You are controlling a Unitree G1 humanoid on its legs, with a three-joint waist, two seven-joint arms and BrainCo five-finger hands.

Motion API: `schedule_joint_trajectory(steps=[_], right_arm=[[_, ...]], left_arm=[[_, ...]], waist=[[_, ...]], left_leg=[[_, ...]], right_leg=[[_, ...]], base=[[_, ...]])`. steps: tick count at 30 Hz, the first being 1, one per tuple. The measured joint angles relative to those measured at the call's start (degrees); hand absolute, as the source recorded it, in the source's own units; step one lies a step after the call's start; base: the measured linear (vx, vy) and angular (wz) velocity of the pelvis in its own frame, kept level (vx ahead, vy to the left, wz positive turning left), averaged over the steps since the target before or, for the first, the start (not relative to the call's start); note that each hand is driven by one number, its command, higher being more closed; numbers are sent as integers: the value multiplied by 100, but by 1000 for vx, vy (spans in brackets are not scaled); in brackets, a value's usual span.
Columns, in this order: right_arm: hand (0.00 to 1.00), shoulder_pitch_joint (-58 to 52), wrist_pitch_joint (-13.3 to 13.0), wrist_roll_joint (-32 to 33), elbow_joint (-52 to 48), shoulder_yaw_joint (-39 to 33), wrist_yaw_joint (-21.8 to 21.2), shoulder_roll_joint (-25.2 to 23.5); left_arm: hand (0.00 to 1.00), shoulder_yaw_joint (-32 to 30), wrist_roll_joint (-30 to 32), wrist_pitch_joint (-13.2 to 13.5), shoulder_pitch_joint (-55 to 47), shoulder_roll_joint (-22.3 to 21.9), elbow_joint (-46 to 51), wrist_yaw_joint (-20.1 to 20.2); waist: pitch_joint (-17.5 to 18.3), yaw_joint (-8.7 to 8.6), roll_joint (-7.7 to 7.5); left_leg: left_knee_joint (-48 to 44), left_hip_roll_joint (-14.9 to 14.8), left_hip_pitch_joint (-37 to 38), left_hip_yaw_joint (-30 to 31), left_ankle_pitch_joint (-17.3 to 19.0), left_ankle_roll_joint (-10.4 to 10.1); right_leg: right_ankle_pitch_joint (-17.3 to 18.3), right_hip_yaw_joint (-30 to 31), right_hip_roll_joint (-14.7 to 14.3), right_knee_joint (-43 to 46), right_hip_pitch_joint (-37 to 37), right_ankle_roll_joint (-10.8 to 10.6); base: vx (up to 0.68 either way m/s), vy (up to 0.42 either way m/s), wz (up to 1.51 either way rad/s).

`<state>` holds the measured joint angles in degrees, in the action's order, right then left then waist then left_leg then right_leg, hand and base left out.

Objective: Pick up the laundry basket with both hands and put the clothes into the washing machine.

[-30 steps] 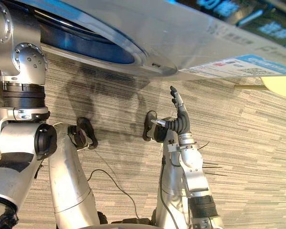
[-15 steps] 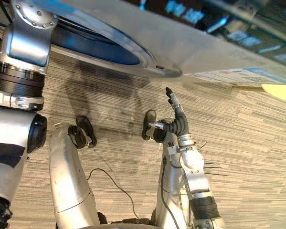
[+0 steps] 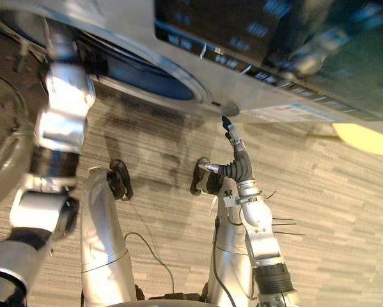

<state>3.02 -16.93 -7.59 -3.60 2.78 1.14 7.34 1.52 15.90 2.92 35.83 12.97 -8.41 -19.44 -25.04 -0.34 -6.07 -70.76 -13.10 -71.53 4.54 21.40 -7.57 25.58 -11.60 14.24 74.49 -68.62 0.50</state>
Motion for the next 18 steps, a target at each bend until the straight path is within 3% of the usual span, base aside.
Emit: schedule_joint_trajectory(steps=[4, 6, 11, 14, 15, 18], right_arm=[[0, -362, 115, -129, 104, -9, -24, 3], [0, -569, 195, -214, 449, 32, -39, 5], [0, -1183, 245, -217, 893, 60, -72, 2], [0, -1294, 311, -225, 1286, 57, -96, -6], [0, -1344, 367, -225, 1599, 37, -93, -7], [0, -1330, 379, -224, 2270, -23, -70, -23]], left_arm=[[0, 58, 4, 17, -1548, -602, 11, 343], [0, 93, -7, 127, -2551, -842, 24, 579], [0, -6, -529, 436, -4097, -955, -185, 852], [0, -248, -688, 479, -4467, -966, -661, 956], [0, -437, -807, 487, -4590, -999, -1129, 1021], [0, -689, -1010, 535, -4734, -1039, -2061, 1123]], waist=[[426, 114, 7], [707, 136, 21], [1343, 178, 83], [1601, 262, 187], [1693, 276, 276], [2021, 275, 473]], left_leg=[[765, 208, 847, 28, -227, -75], [1303, 276, 1659, 49, -296, -123], [2586, 408, 3252, -96, -538, -67], [3209, 410, 3934, -299, -719, -16], [3746, 428, 4480, -454, -877, 16], [4674, 454, 5164, -645, -1194, 71]], right_leg=[[72, -254, 133, -514, 902, -22], [87, -496, 187, -988, 1807, -20], [-56, -764, 197, -2162, 3423, -219], [-261, -775, 166, -2745, 4006, -307], [-443, -802, 128, -3233, 4467, -377], [-831, -808, -15, -4140, 5031, -474]], base=[[53, -131, 48], [102, -75, 41], [146, -41, 26], [151, -3, -4], [117, -8, -12], [110, 44, -15]])
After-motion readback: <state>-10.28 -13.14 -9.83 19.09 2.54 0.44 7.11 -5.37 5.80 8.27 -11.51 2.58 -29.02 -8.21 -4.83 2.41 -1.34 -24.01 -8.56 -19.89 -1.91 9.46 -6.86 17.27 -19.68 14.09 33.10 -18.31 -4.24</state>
